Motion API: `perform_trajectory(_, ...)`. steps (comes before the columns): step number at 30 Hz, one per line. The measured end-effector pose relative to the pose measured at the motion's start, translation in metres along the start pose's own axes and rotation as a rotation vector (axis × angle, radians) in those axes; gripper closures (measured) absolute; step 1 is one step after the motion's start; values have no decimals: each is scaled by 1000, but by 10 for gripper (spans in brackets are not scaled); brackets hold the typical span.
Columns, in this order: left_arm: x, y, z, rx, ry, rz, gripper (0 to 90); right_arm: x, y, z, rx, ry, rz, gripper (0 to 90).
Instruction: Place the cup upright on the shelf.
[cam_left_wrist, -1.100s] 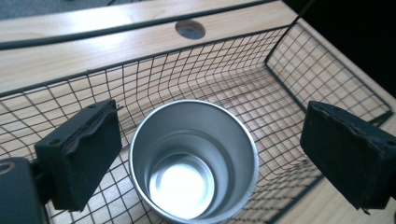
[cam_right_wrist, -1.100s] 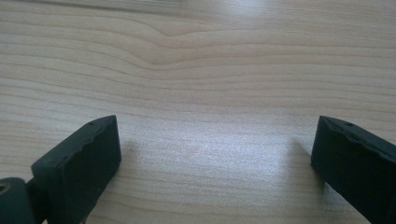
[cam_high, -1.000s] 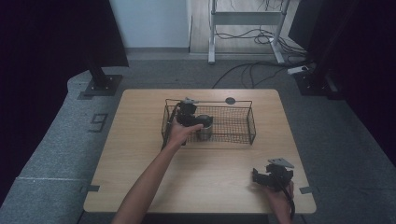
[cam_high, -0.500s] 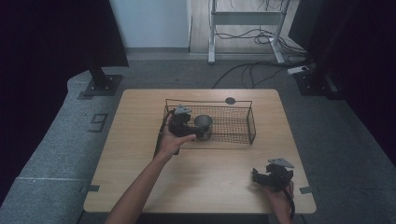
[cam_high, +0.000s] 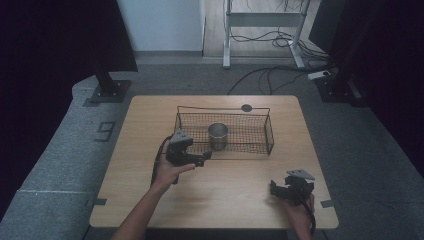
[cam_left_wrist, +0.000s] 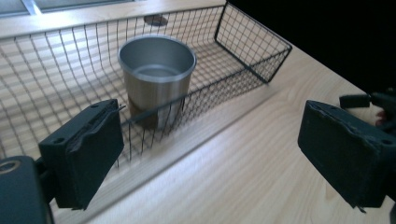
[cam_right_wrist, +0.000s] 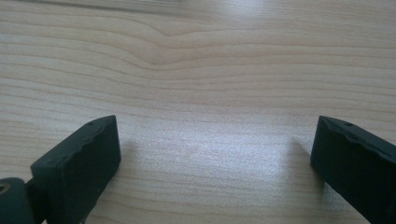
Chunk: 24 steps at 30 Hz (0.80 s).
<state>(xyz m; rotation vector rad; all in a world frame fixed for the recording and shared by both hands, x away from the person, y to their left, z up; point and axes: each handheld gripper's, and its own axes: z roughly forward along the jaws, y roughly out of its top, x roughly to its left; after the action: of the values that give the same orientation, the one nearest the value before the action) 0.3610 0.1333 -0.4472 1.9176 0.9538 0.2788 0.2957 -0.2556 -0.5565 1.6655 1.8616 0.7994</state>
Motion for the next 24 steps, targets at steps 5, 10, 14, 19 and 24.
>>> perform_trajectory(5,1,-18,-11,-3,-4,-18,75,0,0,0,1,0,-1,14)
perform_trajectory(10,2,-37,-16,8,4,-23,77,0,0,0,0,0,-1,15)
perform_trajectory(14,3,-56,-18,31,11,-33,80,0,0,0,0,0,-1,15)
perform_trajectory(19,4,-81,-19,61,27,-47,80,0,0,0,0,0,-1,15)
perform_trajectory(24,5,-99,-19,80,39,-66,80,0,0,0,0,0,-1,15)
